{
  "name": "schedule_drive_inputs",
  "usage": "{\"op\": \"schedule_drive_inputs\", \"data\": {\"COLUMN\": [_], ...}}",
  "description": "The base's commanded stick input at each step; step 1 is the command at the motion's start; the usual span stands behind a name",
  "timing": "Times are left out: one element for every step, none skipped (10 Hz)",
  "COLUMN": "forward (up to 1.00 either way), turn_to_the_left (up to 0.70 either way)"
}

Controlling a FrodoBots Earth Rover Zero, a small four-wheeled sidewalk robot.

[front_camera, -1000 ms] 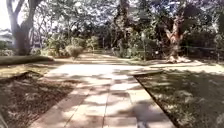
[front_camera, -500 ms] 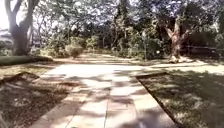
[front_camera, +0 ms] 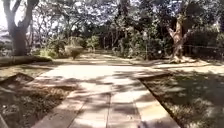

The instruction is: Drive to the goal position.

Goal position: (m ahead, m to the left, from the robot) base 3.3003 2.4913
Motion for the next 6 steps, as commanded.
{"op": "schedule_drive_inputs", "data": {"forward": [0.5, 0.5, 0.5, 0.5, 0.5, 0.5], "turn_to_the_left": [0.0, 0.0, -0.04, -0.2, -0.47, -0.5]}}
